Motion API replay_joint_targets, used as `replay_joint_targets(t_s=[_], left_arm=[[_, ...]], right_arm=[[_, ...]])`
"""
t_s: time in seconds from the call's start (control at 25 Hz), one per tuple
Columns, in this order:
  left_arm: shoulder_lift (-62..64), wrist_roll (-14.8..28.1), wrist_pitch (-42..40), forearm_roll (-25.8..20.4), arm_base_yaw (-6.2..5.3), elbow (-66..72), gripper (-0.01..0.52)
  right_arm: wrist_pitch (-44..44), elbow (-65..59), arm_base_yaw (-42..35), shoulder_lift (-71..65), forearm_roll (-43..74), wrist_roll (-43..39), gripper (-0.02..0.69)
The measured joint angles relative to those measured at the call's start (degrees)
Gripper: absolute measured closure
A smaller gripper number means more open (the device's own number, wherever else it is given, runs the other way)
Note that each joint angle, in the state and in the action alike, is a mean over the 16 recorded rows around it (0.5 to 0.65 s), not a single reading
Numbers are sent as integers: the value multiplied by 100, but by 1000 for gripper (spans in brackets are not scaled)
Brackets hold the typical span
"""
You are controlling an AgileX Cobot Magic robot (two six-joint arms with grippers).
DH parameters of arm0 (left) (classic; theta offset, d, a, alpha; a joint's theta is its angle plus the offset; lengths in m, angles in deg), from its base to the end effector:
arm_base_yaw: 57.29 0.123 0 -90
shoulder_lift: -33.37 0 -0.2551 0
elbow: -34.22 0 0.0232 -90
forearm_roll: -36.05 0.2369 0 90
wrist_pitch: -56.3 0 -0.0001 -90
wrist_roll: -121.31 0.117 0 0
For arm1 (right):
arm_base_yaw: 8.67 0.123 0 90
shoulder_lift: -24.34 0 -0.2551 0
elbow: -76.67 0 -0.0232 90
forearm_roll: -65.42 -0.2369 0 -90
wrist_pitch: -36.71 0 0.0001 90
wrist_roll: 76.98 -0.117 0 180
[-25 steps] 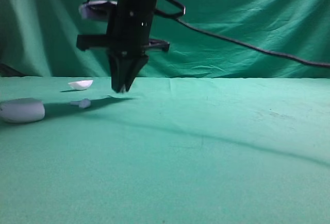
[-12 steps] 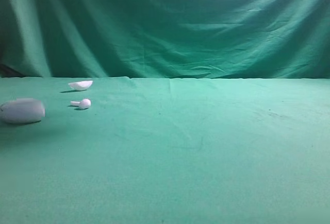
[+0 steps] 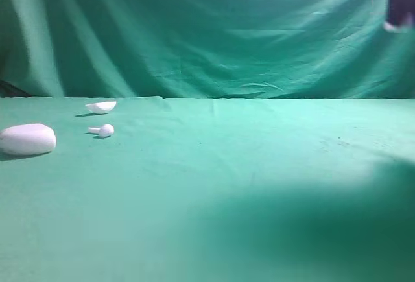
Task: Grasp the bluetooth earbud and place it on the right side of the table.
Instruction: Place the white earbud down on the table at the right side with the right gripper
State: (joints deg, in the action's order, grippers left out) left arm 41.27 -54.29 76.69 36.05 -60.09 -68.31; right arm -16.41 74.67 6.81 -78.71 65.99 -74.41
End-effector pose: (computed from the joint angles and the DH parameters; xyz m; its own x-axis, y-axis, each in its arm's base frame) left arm 0.0940 -0.0046 0.1684 -0.2667 0.0899 -0.9596 0.0695 0.9948 0.0738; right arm 0.3239 0.0887 0.2238 -0.8800 -0.2964 -0.3710 -0.3092 0.9507 -0.0263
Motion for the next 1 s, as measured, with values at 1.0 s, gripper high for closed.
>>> replay_joint_targets(t_s=[1.0], left_arm=[[0,0,0,0,0,0,514]], right_arm=[[2882,-2619,-346,-300,-47,-23,443]])
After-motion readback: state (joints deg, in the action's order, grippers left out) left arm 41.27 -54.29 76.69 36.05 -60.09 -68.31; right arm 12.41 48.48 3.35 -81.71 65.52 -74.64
